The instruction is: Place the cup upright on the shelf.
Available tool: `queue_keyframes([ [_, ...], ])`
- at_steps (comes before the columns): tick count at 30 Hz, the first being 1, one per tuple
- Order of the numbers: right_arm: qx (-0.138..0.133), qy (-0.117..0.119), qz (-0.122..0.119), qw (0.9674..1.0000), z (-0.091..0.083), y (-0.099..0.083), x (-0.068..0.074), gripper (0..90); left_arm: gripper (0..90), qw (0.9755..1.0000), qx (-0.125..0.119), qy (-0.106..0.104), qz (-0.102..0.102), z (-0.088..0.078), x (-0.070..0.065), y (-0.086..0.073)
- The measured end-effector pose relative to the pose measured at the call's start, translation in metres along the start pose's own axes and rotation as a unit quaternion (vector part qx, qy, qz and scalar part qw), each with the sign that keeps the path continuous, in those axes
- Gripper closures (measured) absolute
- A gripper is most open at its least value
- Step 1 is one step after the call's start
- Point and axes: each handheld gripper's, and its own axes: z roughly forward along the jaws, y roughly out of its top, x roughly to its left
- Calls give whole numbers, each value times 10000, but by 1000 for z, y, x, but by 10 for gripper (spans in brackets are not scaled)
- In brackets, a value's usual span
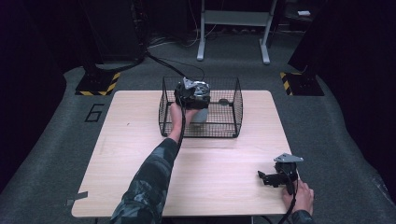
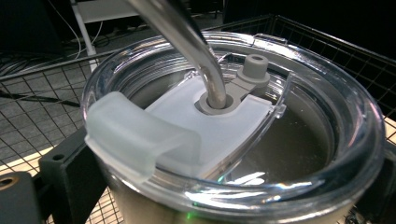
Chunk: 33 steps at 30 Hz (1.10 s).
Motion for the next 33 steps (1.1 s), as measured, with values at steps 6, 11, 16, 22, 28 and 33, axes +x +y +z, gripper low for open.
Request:
queue_keyframes([
  [6,-1,0,1,10000,0,0,0,0,39,10000,38,25,-16,4,-1,-3],
  [11,-1,0,0,10000,0,0,0,0,39,10000,53,33,-51,6,-2,-6],
  [16,20,18,-63,10000,0,0,-1,0,39,9999,81,60,-58,7,-3,-9],
  [22,16,17,-46,10000,0,0,-1,0,39,9999,76,94,-44,9,-5,-11],
  [28,15,18,-47,10000,0,0,-1,0,39,9999,107,109,-9,10,-6,-13],
  [33,17,18,-51,10000,0,0,-1,0,39,9998,132,122,24,12,-6,-19],
])
